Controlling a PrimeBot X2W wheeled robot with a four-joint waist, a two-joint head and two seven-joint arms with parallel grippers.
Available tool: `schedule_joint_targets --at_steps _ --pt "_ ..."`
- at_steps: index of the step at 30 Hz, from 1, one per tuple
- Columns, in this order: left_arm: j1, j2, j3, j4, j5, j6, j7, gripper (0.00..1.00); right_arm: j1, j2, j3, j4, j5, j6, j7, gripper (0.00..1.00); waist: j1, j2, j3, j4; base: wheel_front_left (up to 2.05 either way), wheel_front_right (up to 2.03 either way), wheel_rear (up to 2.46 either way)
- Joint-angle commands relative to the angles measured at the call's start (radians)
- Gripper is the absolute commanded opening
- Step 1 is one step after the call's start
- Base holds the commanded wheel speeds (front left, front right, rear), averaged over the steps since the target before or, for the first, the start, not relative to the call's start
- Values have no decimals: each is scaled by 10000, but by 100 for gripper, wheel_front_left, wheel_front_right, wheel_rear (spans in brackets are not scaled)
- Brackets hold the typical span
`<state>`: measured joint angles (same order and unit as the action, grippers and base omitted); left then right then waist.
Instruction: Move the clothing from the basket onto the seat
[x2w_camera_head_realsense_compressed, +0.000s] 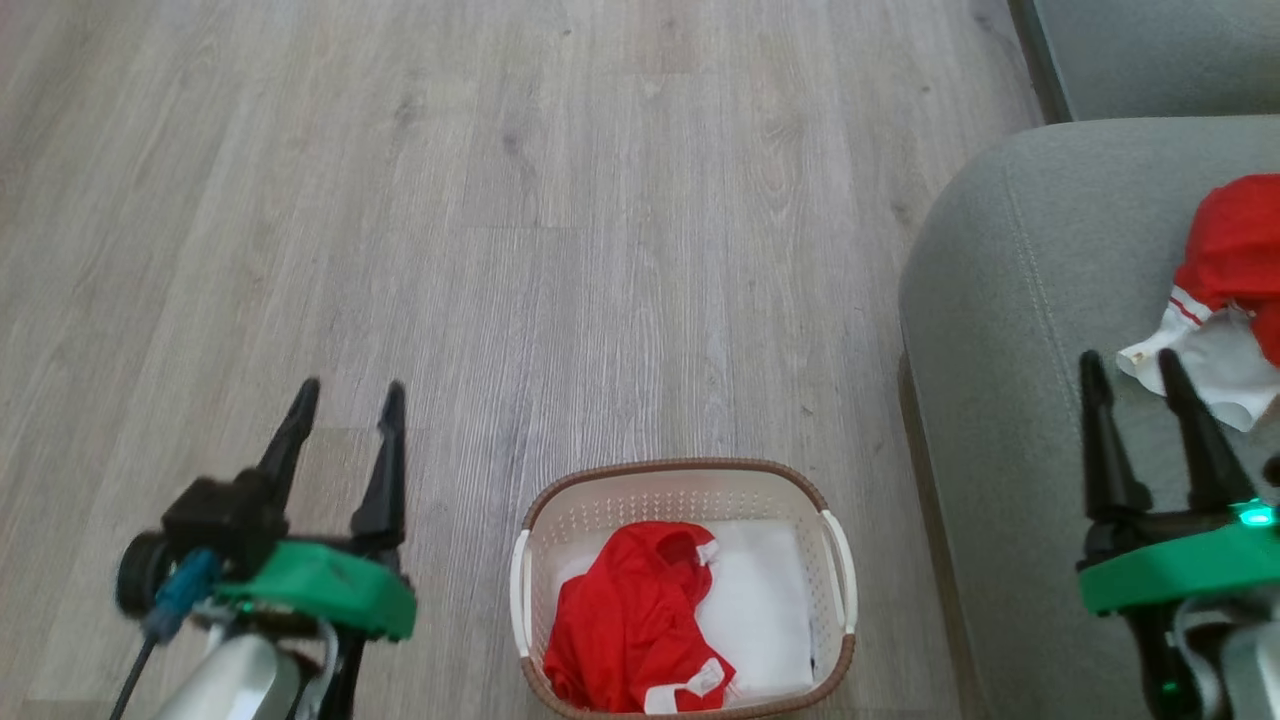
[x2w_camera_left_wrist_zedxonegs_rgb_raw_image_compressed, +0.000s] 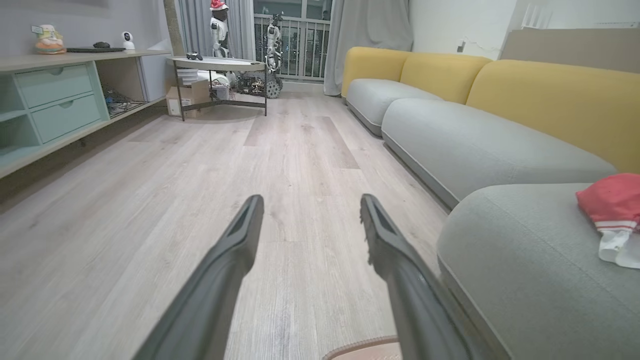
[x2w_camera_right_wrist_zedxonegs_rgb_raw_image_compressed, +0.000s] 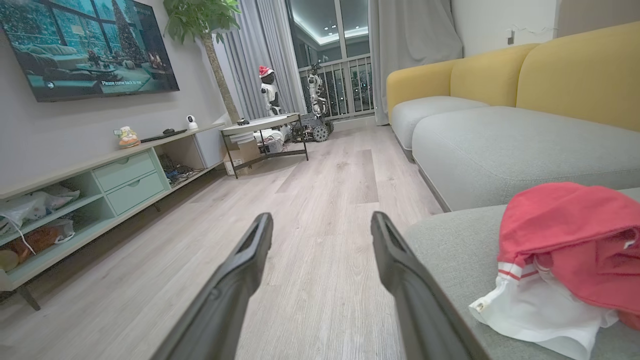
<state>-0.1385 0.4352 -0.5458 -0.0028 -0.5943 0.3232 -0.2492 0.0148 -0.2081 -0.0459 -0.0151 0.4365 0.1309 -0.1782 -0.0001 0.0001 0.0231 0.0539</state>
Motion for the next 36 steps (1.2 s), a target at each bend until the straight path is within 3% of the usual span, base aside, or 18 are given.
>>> schedule_joint_targets --at_steps 1,17,36 --pt "-260 181 645 -371 211 56 -125 100 -125 -49 284 -285 -117 -2 -117 100 1 -1 -14 -26 0 0 0" --pt "792 -951 2028 -173 1377 -1012 -125 100 -66 33 653 -58 -268 -2 -281 100 1 -1 -97 -118 0 0 0" --pt "721 -1553 2604 102 1974 -1752 -126 100 -255 48 675 -218 -239 -2 -258 100 1 -1 320 -305 0 0 0"
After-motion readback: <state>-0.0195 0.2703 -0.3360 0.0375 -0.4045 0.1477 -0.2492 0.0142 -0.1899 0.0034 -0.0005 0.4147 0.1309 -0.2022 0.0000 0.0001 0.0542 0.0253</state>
